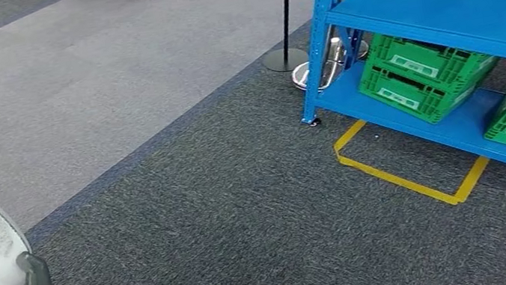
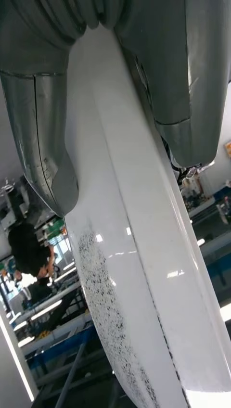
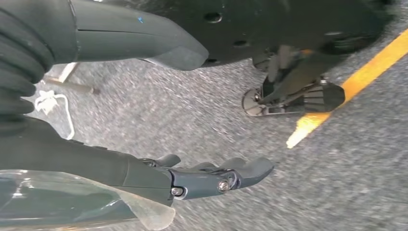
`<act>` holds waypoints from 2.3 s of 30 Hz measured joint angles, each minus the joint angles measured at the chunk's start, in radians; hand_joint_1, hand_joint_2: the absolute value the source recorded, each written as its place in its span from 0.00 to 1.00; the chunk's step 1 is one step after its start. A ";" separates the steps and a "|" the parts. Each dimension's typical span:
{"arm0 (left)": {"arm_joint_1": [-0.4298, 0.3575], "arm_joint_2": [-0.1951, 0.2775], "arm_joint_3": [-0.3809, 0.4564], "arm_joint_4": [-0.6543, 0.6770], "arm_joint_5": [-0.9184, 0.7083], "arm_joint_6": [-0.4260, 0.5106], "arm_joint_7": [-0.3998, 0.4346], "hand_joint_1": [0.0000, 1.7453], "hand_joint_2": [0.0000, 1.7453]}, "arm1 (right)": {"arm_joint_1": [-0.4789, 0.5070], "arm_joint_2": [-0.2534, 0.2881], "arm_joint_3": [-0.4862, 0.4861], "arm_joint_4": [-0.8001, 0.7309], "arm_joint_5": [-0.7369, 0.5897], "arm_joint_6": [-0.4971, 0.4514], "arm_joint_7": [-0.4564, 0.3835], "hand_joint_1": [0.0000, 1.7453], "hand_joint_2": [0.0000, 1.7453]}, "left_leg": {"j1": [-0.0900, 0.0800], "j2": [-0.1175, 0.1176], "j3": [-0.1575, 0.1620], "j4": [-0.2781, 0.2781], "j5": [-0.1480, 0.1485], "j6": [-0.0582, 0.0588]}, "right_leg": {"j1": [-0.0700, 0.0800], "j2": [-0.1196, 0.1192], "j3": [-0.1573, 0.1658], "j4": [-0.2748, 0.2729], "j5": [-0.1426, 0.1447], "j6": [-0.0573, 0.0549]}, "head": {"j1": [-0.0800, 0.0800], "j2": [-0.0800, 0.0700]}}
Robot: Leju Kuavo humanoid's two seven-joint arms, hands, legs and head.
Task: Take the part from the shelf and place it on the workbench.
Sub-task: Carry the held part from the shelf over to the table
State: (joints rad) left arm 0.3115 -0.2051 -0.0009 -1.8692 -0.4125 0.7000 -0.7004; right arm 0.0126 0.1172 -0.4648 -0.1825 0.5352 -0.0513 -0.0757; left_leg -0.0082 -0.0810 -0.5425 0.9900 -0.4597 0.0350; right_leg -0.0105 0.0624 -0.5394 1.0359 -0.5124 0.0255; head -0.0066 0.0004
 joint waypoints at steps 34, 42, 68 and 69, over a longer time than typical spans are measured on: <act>-0.006 -0.026 0.041 -0.017 -0.001 -0.001 0.000 1.00 1.00 | -0.002 0.011 -0.006 0.000 0.031 -0.002 -0.010 0.00 1.00 | 0.010 -0.045 -0.031 0.008 0.012 -0.022 | -0.005 0.022 0.024 -0.052 0.006 0.001 | 0.002 0.000; -0.006 -0.030 0.051 -0.017 -0.014 0.000 0.000 1.00 1.00 | 0.001 0.017 -0.007 0.000 0.035 0.000 -0.010 0.00 1.00 | 0.020 0.073 -0.163 0.294 -0.111 -0.056 | -0.002 -0.104 0.039 -0.068 0.006 -0.024 | -0.006 0.000; 0.061 -0.129 0.134 -0.095 -0.101 0.001 0.000 1.00 1.00 | -0.004 -0.004 -0.005 -0.006 0.124 -0.001 0.003 0.00 1.00 | 0.005 0.002 -0.062 0.083 -0.044 -0.027 | 0.000 -0.032 0.035 -0.080 0.018 -0.022 | 0.003 0.000; 0.056 -0.130 0.136 -0.097 -0.099 0.001 0.000 1.00 1.00 | -0.004 -0.006 -0.005 -0.006 0.124 -0.003 -0.003 0.00 1.00 | 0.006 0.036 -0.091 0.145 -0.077 -0.031 | 0.001 -0.048 0.039 -0.082 0.017 -0.025 | 0.002 0.000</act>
State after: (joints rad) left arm 0.3677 -0.3347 0.1351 -1.9663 -0.5113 0.7012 -0.7004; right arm 0.0082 0.1110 -0.4703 -0.1885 0.6595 -0.0543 -0.0787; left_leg -0.0021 -0.0454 -0.6333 1.1346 -0.5363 0.0037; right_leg -0.0097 0.0142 -0.5005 0.9535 -0.4956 0.0001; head -0.0042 0.0004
